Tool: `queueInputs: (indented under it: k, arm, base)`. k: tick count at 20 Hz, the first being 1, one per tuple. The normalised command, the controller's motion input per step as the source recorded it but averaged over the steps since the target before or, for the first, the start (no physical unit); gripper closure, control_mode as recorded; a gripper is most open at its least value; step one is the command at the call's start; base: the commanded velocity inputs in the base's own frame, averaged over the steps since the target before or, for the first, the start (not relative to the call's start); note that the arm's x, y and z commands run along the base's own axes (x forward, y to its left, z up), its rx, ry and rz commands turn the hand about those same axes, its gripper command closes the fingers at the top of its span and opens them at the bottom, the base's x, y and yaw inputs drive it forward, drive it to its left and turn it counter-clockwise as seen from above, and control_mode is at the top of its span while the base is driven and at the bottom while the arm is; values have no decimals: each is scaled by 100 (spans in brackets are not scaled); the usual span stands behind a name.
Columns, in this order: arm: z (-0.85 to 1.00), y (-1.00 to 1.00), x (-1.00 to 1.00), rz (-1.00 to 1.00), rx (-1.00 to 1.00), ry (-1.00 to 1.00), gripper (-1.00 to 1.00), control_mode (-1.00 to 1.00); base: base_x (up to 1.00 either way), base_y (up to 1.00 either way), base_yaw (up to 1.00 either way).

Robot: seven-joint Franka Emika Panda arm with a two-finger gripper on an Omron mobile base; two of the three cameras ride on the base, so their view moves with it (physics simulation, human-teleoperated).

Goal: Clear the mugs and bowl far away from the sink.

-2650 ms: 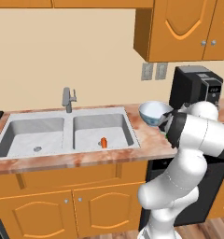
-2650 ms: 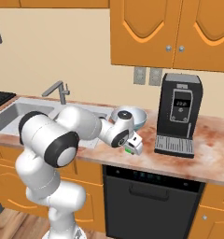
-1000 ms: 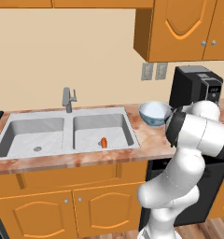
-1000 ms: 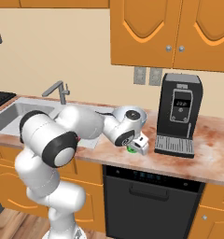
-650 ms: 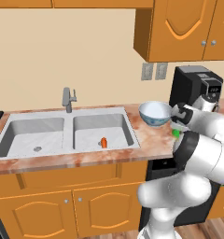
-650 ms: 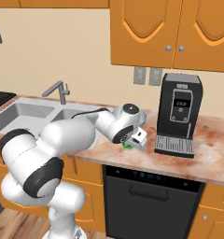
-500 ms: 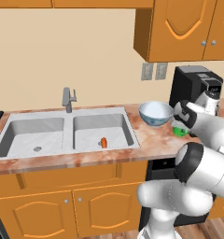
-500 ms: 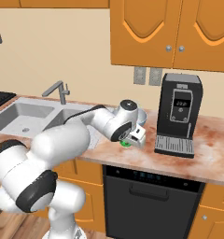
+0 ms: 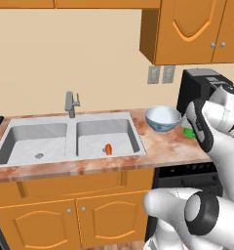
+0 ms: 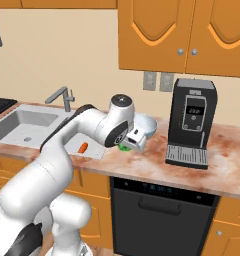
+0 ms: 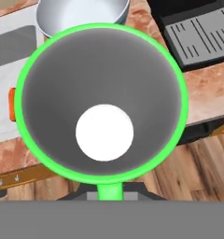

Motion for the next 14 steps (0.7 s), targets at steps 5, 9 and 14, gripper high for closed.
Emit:
queueInputs:
  k: [5, 9, 14]
  arm:
    - [16, 31, -35, 0, -2, 0, 100, 100]
    - [0, 0, 0, 0, 0, 0, 100, 100]
    - [0, 0, 0, 0, 0, 0, 100, 100]
  base:
    - [-30, 19, 1]
    - [-91, 38, 30]
    - [-57, 16, 64]
